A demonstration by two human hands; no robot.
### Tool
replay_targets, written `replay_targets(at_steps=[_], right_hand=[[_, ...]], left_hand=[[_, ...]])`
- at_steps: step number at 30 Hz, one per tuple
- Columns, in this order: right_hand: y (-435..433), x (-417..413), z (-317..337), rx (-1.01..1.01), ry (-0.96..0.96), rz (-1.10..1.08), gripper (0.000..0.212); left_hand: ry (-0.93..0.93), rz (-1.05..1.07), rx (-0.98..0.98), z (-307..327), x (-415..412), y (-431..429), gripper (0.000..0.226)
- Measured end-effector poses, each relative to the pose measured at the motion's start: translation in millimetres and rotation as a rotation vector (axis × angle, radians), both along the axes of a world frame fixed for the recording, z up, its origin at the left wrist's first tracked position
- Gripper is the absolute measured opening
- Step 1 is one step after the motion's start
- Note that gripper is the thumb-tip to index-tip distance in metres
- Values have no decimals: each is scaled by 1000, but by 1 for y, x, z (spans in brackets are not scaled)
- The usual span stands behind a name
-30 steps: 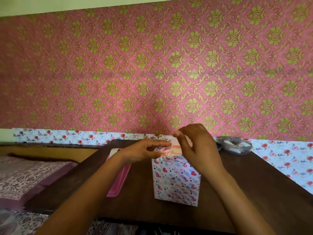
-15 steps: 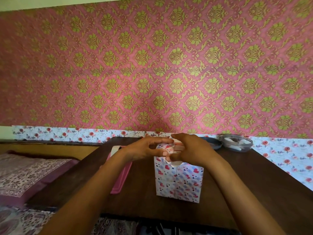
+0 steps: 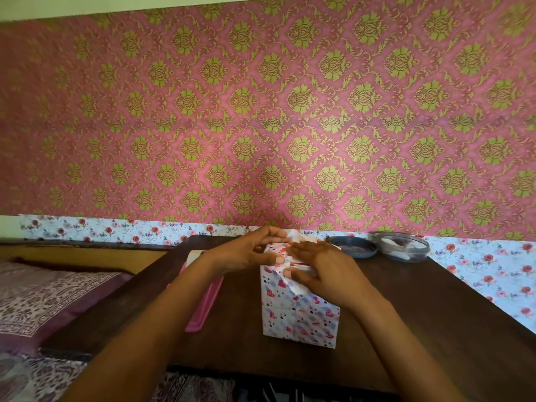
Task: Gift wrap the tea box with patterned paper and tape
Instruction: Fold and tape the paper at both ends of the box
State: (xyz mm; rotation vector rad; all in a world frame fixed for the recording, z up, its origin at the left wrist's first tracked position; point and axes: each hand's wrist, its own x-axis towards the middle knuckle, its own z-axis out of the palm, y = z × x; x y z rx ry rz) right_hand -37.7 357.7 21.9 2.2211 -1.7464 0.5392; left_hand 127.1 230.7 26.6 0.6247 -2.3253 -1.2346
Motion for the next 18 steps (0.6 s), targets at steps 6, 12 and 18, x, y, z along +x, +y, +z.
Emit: replay_targets(at_steps=[6,12,18], right_hand=[[-2,-1,-2,4,-5,-59,51],[-12,-6,-2,67,-66,-107,50],[-18,-8,-7,55,-80,-134,51]], left_hand=[[204,220,-61,-3,6,6,34],[-193,797,-200,-5,80,-9,22],[-532,1013,47,-20,124,-8,32]])
